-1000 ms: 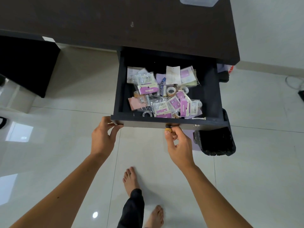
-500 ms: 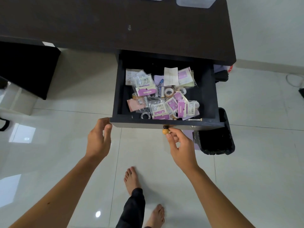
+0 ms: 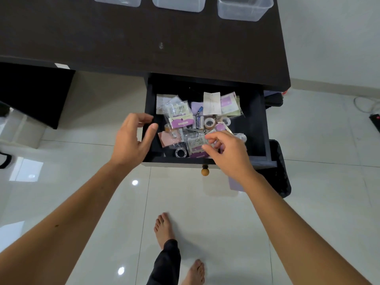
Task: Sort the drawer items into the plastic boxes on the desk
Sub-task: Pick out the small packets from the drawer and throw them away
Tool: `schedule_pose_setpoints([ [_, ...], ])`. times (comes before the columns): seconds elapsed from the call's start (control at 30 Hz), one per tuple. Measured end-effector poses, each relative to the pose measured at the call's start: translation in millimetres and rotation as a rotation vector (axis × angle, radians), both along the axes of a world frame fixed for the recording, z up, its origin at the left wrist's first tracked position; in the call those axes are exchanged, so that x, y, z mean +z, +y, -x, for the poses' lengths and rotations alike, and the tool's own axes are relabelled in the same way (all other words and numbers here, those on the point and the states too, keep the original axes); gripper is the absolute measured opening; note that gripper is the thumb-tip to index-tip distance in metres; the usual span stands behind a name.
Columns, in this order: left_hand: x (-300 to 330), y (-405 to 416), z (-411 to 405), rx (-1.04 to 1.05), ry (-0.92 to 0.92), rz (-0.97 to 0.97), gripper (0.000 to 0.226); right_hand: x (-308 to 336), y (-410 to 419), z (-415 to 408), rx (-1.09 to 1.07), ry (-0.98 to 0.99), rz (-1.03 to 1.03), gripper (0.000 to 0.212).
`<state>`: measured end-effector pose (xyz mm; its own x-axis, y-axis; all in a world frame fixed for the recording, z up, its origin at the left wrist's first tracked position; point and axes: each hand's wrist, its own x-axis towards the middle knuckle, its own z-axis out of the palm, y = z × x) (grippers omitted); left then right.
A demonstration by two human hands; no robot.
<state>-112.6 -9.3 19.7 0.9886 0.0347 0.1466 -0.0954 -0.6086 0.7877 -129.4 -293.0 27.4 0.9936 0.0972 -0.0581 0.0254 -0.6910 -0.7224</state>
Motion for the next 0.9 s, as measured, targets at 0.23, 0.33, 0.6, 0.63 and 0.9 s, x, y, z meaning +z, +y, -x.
schedule_pose_setpoints([
  [0.23,1,-24,-25,-0.117,0.138,0.091,0.025,-16,22,-49,-0.055,0.359,0.312,0.049],
  [0.33,-2,-26,-29,-0.182,0.183,0.074,0.031,-24,24,-54,-0.072,0.394,0.32,0.027],
  [0.6,7,-30,-48,-0.301,0.431,0.145,0.064,3,21,-63,-0.04,0.326,-0.089,0.01],
  [0.63,8,-30,-50,-0.312,0.46,0.148,0.061,6,24,-66,-0.04,0.325,-0.132,0.011],
  [0.9,10,-9,-50,-0.121,0.413,0.208,0.011,-2,47,-90,-0.132,0.23,-0.154,0.027],
])
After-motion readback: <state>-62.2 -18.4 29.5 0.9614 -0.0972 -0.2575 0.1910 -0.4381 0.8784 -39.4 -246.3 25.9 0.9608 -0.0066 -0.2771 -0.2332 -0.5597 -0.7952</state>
